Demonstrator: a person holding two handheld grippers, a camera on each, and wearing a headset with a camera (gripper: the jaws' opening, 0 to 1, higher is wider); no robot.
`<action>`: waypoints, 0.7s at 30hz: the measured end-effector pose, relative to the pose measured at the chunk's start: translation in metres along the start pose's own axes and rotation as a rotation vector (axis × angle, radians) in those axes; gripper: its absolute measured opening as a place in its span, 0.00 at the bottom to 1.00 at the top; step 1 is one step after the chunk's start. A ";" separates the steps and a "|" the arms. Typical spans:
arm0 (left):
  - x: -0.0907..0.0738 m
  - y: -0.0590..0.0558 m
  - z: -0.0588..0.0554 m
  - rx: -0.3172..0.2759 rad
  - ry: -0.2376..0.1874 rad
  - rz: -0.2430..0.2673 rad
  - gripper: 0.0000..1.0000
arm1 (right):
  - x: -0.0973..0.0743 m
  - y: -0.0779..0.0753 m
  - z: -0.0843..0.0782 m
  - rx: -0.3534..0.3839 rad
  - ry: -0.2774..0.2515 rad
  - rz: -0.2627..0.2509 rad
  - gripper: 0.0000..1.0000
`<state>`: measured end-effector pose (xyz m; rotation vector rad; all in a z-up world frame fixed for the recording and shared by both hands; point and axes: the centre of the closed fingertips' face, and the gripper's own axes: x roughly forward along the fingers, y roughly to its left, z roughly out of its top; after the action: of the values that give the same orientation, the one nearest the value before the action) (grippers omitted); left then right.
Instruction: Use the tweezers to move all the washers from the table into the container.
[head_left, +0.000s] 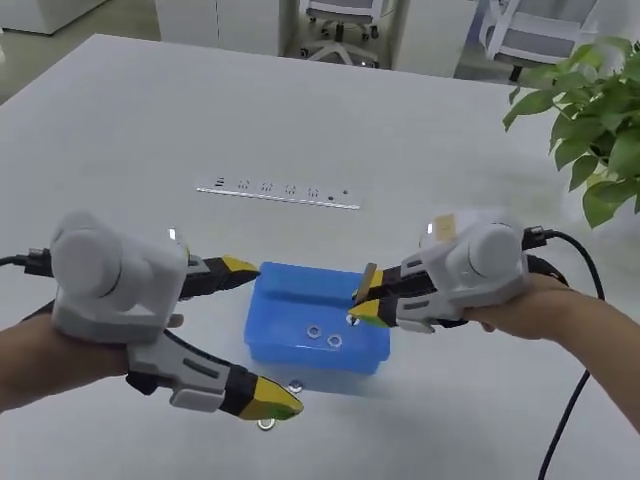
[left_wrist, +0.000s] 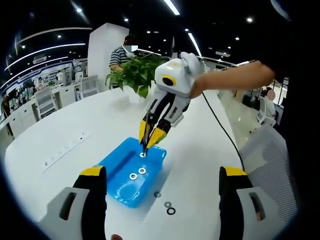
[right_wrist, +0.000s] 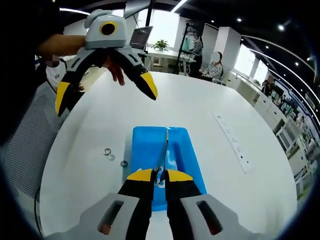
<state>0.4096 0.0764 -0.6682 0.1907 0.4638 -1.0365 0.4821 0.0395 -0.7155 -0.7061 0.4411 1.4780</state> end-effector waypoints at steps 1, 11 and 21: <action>0.001 0.000 0.001 0.004 0.001 -0.005 0.99 | 0.002 -0.001 -0.002 0.007 0.000 0.003 0.09; 0.014 0.011 0.008 0.025 -0.007 -0.015 0.96 | 0.019 -0.003 -0.018 0.034 0.014 0.009 0.09; 0.030 0.027 0.015 0.045 -0.012 -0.030 0.83 | 0.030 -0.006 -0.028 0.052 0.024 0.009 0.09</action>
<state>0.4498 0.0606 -0.6699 0.2181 0.4334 -1.0779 0.4941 0.0438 -0.7551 -0.6821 0.4993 1.4626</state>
